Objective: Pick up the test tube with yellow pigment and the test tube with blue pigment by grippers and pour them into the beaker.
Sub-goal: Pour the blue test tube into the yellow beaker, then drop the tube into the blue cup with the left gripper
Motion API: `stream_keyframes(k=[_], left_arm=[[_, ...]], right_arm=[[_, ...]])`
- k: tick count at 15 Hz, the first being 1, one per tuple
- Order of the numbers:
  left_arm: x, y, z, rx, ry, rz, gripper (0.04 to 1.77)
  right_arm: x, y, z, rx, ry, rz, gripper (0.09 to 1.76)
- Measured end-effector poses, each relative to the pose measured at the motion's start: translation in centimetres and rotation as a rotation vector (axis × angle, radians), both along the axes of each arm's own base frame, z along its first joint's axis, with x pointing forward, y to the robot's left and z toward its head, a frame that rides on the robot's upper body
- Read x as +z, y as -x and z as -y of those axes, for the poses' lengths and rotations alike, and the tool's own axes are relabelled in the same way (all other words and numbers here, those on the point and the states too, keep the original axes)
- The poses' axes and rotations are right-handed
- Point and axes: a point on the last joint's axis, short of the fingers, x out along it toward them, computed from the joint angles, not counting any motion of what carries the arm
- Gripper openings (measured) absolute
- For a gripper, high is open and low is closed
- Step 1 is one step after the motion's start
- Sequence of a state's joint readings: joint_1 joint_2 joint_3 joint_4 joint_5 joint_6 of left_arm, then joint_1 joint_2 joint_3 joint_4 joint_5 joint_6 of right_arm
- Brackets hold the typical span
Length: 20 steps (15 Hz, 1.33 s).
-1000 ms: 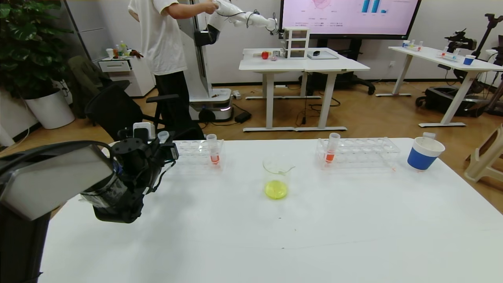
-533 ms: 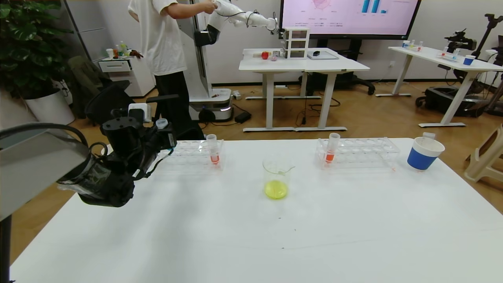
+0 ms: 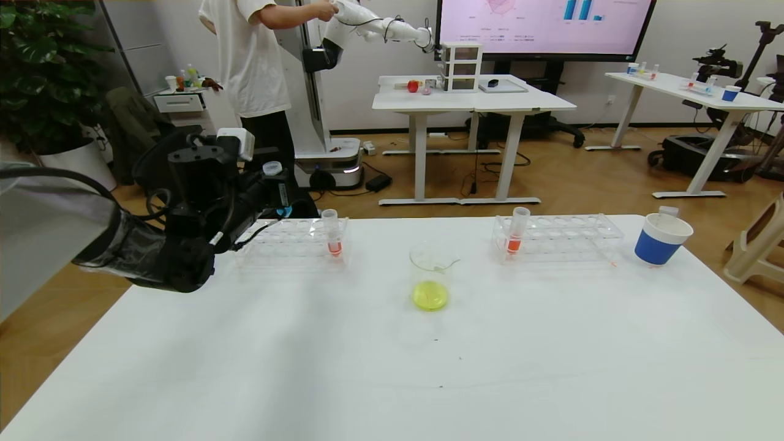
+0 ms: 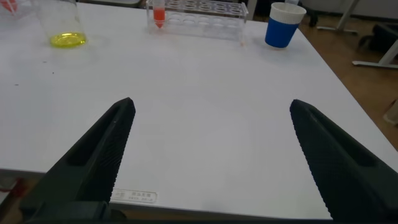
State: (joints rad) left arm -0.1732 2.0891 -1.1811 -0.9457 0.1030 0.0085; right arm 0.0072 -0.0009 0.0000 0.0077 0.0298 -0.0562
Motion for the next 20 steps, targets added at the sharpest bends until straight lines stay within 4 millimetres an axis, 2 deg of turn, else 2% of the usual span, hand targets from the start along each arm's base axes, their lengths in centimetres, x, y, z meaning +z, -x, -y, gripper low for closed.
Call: stream_keyframes(k=[4, 7, 9, 14, 20], left_arm=[[4.0, -0.2, 5.7, -0.249, -0.017, 0.089, 0.5], [4.6, -1.1, 9.2, -0.37, -0.099, 0.174, 0.5], [3.5, -1.6, 11.1, -0.473, -0.194, 0.229, 0.5], [-0.2, -2.5, 13.1, -0.645, -0.429, 0.392, 0.5], [-2.8, -2.6, 13.5, -0.723, -0.572, 0.47, 0.5]], right_arm=[[0.0, 0.0, 0.0, 0.0, 0.0, 0.0, 1.74], [0.0, 0.0, 0.0, 0.0, 0.0, 0.0, 1.74], [0.0, 0.0, 0.0, 0.0, 0.0, 0.0, 1.74], [0.0, 0.0, 0.0, 0.0, 0.0, 0.0, 1.74], [0.0, 0.0, 0.0, 0.0, 0.0, 0.0, 1.74]])
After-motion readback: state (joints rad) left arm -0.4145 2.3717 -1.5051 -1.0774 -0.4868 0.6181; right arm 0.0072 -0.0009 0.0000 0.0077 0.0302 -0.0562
